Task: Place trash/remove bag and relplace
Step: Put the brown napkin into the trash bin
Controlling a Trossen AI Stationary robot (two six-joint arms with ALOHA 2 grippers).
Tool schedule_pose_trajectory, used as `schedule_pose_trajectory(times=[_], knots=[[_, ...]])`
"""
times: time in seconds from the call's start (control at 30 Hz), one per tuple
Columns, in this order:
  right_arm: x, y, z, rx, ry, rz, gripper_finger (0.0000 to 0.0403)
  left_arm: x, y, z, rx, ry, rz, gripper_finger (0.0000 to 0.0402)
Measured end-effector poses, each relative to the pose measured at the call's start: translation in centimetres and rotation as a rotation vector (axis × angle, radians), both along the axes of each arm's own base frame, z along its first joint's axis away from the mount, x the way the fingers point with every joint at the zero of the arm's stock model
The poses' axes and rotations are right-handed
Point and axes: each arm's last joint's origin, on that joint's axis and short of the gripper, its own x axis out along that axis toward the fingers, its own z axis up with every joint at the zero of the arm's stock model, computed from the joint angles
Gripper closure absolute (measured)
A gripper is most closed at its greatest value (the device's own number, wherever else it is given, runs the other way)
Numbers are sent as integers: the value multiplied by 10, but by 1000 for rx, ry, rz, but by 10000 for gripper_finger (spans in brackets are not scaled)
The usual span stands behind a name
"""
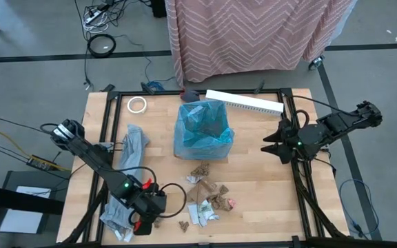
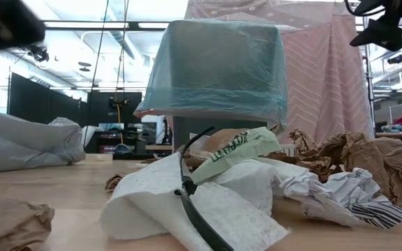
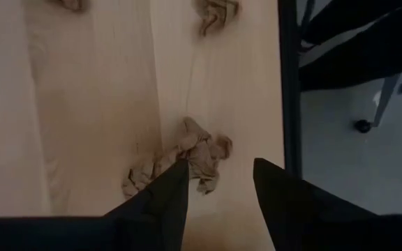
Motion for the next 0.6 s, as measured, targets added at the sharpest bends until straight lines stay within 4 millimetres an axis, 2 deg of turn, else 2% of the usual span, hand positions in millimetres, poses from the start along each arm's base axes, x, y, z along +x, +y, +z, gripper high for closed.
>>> schedule_pose_trajectory(times=[0.23,0.4,0.6], knots=[[0,1,0,61,4,-6,134,-7,7,-37,-7,-42,21,231],[0,1,0,80,3,-18,135,-14,16,-55,70,-50,48,231],[0,1,0,88,3,-23,138,-21,21,-71,53,-42,35,231]])
